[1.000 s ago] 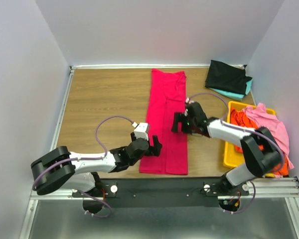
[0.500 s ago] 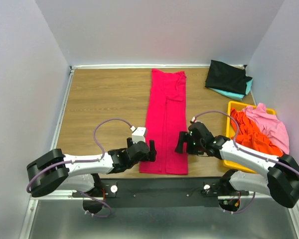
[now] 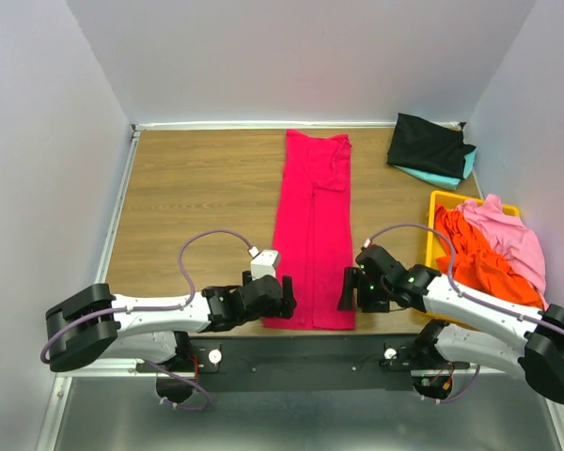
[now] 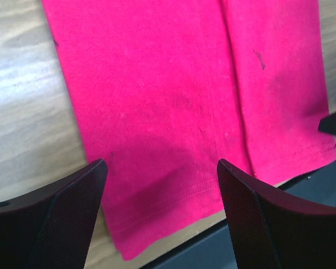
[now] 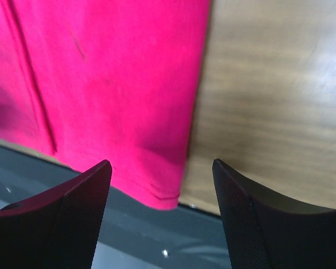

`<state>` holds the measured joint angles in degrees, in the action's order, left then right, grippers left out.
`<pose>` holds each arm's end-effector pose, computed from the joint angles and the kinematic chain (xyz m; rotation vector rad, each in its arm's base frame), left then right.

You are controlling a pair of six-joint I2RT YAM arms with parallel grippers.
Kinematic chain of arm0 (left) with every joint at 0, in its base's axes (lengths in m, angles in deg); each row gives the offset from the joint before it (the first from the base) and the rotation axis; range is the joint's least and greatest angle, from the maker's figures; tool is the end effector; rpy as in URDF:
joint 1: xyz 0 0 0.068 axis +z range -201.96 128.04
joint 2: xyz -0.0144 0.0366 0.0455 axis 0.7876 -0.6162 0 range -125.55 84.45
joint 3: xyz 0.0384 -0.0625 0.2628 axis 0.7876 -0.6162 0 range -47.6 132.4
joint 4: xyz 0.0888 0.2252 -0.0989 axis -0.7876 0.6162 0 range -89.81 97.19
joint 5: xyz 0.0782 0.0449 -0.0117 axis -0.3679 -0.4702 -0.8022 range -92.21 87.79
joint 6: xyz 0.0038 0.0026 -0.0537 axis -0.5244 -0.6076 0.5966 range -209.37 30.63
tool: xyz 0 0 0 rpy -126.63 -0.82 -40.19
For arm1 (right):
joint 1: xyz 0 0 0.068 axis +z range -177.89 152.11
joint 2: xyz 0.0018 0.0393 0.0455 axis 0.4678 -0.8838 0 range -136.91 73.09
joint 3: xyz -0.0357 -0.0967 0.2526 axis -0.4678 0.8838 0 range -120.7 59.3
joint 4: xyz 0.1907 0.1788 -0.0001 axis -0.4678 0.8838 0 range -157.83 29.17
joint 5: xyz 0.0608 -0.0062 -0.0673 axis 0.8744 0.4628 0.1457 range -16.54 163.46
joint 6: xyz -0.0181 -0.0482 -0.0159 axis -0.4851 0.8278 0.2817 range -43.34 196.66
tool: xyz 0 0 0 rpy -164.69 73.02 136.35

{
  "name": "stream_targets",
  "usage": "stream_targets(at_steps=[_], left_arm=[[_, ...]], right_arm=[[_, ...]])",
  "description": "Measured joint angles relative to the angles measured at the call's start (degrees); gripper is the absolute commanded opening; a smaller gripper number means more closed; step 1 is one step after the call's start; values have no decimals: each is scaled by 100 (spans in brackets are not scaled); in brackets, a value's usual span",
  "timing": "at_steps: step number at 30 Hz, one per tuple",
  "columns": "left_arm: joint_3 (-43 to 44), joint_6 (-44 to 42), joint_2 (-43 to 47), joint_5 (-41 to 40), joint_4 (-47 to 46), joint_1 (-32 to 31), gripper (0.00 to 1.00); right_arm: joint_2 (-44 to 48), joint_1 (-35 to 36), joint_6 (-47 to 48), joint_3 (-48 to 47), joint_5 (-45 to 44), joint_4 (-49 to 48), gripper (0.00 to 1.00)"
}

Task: Fold and stack the t-shirts
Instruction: Fold the tshirt

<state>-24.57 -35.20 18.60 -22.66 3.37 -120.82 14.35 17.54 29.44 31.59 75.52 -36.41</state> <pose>0.0863 -0.1886 0.1547 0.1331 2.4004 -0.6453 0.1216 0.1252 0.1672 0.0310 2.7869 0.5290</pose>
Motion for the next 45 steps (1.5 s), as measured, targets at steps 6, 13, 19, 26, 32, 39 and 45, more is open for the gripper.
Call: stream_targets(at_steps=[6, 13, 19, 26, 32, 39, 45], left_arm=[[15, 227, 203, 15, 428, -170, 87], [249, 289, 138, 70, 907, -295, 87], [767, 258, 155, -39, 1718, -391, 87], [940, 157, 146, 57, 2188, -446, 83], [944, 166, -258, 195, 2439, -748, 81], [903, 417, -273, 341, 2577, -850, 72], [778, 599, -155, 435, 2420, -852, 67]], right_arm=[[72, 317, -264, 131, 105, 149, 67], [155, 525, -479, 219, 127, 160, 52], [166, 656, -584, 313, 229, 153, 46], [98, 828, -640, 323, 321, 140, 27], [28, 935, -634, 323, 334, 122, 6], [52, 938, -632, 326, 330, 122, 5], [81, 949, -588, 326, 321, 122, 5]])
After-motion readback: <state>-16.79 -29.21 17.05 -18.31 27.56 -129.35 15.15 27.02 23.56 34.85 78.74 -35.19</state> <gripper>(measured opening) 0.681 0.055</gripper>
